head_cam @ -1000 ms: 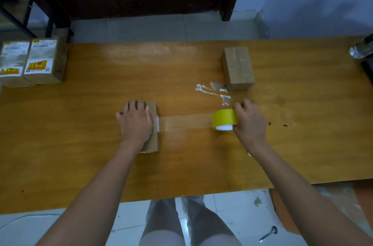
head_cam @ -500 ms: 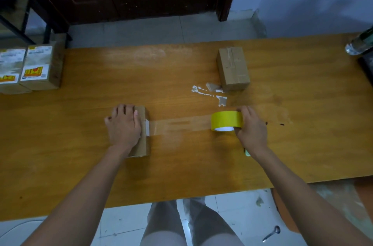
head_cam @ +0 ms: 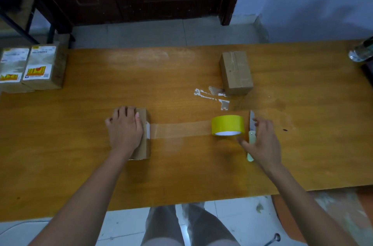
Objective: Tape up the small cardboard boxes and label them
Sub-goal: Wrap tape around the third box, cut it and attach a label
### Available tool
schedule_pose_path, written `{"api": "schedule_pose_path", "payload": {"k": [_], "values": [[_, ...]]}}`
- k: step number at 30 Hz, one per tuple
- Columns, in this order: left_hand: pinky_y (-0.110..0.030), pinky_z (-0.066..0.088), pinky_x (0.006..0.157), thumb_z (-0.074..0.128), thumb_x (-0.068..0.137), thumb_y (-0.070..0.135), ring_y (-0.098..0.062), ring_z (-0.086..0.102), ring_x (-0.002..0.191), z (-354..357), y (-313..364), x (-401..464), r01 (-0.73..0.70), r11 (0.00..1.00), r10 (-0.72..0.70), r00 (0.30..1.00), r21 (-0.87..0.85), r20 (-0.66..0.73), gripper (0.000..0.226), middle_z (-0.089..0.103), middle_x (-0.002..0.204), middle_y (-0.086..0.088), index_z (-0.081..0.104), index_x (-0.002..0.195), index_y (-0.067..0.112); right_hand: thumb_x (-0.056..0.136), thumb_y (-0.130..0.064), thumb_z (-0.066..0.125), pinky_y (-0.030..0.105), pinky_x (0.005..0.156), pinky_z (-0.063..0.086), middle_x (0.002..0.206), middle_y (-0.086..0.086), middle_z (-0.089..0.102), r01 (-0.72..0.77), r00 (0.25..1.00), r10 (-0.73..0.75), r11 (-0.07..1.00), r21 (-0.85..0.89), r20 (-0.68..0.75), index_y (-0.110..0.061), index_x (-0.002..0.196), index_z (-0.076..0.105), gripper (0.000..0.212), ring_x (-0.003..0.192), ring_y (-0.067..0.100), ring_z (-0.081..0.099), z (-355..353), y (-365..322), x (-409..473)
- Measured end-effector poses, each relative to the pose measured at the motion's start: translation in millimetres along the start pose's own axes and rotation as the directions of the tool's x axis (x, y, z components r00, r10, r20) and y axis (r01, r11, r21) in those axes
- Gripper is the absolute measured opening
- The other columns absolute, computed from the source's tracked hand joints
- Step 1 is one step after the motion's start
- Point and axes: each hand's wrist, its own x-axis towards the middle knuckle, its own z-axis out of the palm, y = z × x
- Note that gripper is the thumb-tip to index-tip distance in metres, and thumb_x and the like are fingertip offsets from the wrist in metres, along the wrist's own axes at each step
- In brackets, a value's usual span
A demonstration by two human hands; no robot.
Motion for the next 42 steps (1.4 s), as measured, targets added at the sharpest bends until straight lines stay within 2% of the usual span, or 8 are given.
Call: {"api": "schedule_pose_path", "payload": {"k": [5, 12, 19, 23, 27, 30, 34, 42], "values": [[-0.047, 0.038, 0.086, 0.029, 0.099, 0.034, -0.031, 0.048, 0.111, 2, 0, 1, 0.005, 1.000, -0.005, 1.000, -0.002, 0.004, 0.040, 0.056, 0.117, -0.013, 0.055, 0.117, 0.010, 0.085, -0.047, 0.065, 0.031, 0.056, 0.042, 0.120, 0.013, 0.051, -0.269, 0.951, 0.283, 0.956, -0.115, 0.123, -0.007, 0.122, 0.048, 0.057, 0.092, 0.031, 0.059, 8, 11, -22], [-0.047, 0.039, 0.086, 0.037, 0.101, 0.029, -0.032, 0.047, 0.113, 1, 0, 1, 0.017, 1.000, -0.018, 0.999, 0.025, 0.033, 0.032, 0.056, 0.120, -0.014, 0.055, 0.119, 0.009, 0.098, -0.032, 0.051, 0.030, 0.047, 0.030, 0.077, 0.012, 0.061, -0.295, 0.942, 0.288, 0.955, 0.013, 0.171, -0.008, 0.089, 0.053, 0.026, 0.066, 0.028, 0.056, 5, 9, -17], [-0.048, 0.038, 0.088, 0.035, 0.102, 0.030, -0.034, 0.045, 0.117, -1, 1, 4, 0.012, 1.000, -0.013, 0.997, 0.013, 0.071, 0.035, 0.054, 0.123, -0.015, 0.055, 0.121, 0.008, 0.102, -0.022, 0.038, 0.030, 0.044, 0.020, 0.058, 0.002, 0.045, -0.164, 0.963, 0.217, 0.944, 0.287, -0.160, -0.013, 0.082, 0.040, 0.022, 0.049, 0.016, 0.040, -36, -59, -44], [-0.048, 0.038, 0.091, 0.032, 0.103, 0.031, -0.035, 0.042, 0.121, -4, 1, 7, 0.013, 1.000, -0.012, 0.991, -0.007, 0.135, 0.038, 0.051, 0.129, -0.016, 0.053, 0.125, 0.007, 0.102, -0.025, 0.039, 0.030, 0.043, 0.027, 0.060, 0.005, 0.054, -0.063, 0.994, 0.093, 0.921, 0.385, -0.058, -0.013, 0.094, 0.049, 0.018, 0.049, 0.021, 0.049, -18, -129, -68], [-0.048, 0.040, 0.090, 0.031, 0.103, 0.031, -0.036, 0.042, 0.120, -8, -1, 10, -0.041, 0.999, 0.041, 0.986, -0.003, 0.164, 0.039, 0.051, 0.127, -0.017, 0.051, 0.125, 0.006, 0.102, -0.031, 0.035, 0.038, 0.054, 0.037, 0.080, 0.021, 0.066, -0.088, 0.986, 0.055, 0.974, 0.209, 0.158, -0.008, 0.116, 0.049, 0.029, 0.071, 0.040, 0.063, 27, -181, -88], [-0.046, 0.042, 0.089, 0.031, 0.103, 0.032, -0.036, 0.044, 0.119, -8, -3, 9, -0.055, 0.998, 0.054, 0.984, 0.001, 0.167, 0.039, 0.053, 0.125, -0.017, 0.052, 0.122, 0.006, 0.102, -0.036, 0.032, 0.035, 0.056, 0.038, 0.084, 0.018, 0.067, -0.137, 0.961, 0.088, 0.975, 0.177, 0.261, -0.012, 0.114, 0.048, 0.031, 0.076, 0.037, 0.063, 55, -202, -100], [-0.045, 0.043, 0.085, 0.032, 0.101, 0.032, -0.035, 0.047, 0.114, -6, -5, 3, -0.053, 0.999, 0.052, 0.989, 0.005, 0.137, 0.039, 0.055, 0.122, -0.017, 0.056, 0.120, 0.007, 0.103, -0.039, 0.028, 0.027, 0.042, 0.028, 0.064, -0.003, 0.054, -0.152, 0.960, 0.093, 0.965, 0.215, 0.264, -0.015, 0.110, 0.049, 0.033, 0.052, 0.015, 0.051, 72, -215, -107], [-0.045, 0.045, 0.081, 0.032, 0.100, 0.032, -0.032, 0.050, 0.111, -4, -5, -4, -0.039, 0.999, 0.040, 0.997, -0.012, 0.067, 0.038, 0.057, 0.118, -0.014, 0.057, 0.116, 0.009, 0.103, -0.041, 0.026, 0.024, 0.042, 0.035, 0.063, -0.007, 0.053, -0.097, 0.957, 0.042, 0.979, 0.179, 0.286, -0.020, 0.109, 0.048, 0.032, 0.050, 0.010, 0.053, 90, -230, -116]]}}
